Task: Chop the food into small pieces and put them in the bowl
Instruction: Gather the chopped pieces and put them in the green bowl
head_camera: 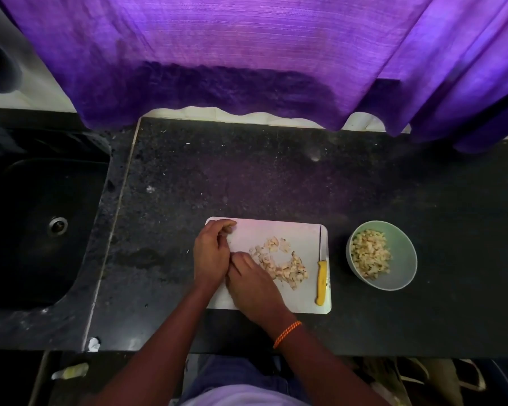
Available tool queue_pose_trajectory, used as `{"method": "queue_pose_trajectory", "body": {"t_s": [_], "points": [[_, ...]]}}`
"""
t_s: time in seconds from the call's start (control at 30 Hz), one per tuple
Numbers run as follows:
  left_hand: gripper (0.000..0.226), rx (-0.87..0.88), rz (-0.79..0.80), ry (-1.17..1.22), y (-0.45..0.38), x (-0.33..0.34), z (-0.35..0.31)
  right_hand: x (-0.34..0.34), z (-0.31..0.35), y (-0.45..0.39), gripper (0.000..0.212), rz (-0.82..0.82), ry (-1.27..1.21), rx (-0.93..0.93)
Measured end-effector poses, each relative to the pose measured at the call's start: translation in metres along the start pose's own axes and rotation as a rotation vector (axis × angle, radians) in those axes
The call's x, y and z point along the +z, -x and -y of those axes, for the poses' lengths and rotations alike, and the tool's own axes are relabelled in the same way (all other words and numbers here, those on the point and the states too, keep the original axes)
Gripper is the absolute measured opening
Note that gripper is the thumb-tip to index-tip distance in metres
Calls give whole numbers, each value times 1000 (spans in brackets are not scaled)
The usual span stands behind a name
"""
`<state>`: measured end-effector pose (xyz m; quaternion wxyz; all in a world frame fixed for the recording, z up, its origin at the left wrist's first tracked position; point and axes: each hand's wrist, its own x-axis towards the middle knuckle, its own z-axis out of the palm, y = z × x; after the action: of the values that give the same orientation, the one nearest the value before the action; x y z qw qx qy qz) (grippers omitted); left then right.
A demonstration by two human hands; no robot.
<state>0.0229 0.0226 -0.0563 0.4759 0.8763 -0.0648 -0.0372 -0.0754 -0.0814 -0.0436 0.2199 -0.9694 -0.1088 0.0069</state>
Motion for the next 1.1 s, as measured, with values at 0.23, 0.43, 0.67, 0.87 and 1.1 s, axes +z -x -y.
{"method": "queue_pose_trajectory", "body": {"t_s": [0.23, 0.43, 0.67, 0.87, 1.1], "points": [[47, -1, -15, 27, 4, 0, 0, 0, -33, 33, 25, 31, 266, -266], [42, 24, -18, -37, 9, 3, -2, -35, -63, 39, 39, -121, 142, 115], [41, 112, 29, -205, 20, 13, -5, -34, -51, 86, 40, -127, -14, 208], [42, 100, 85, -232, 29, 20, -11, -23, -40, 89, 34, -13, -36, 120], [41, 102, 118, -247, 34, 15, -13, -50, -56, 81, 46, -103, -84, 229]]}}
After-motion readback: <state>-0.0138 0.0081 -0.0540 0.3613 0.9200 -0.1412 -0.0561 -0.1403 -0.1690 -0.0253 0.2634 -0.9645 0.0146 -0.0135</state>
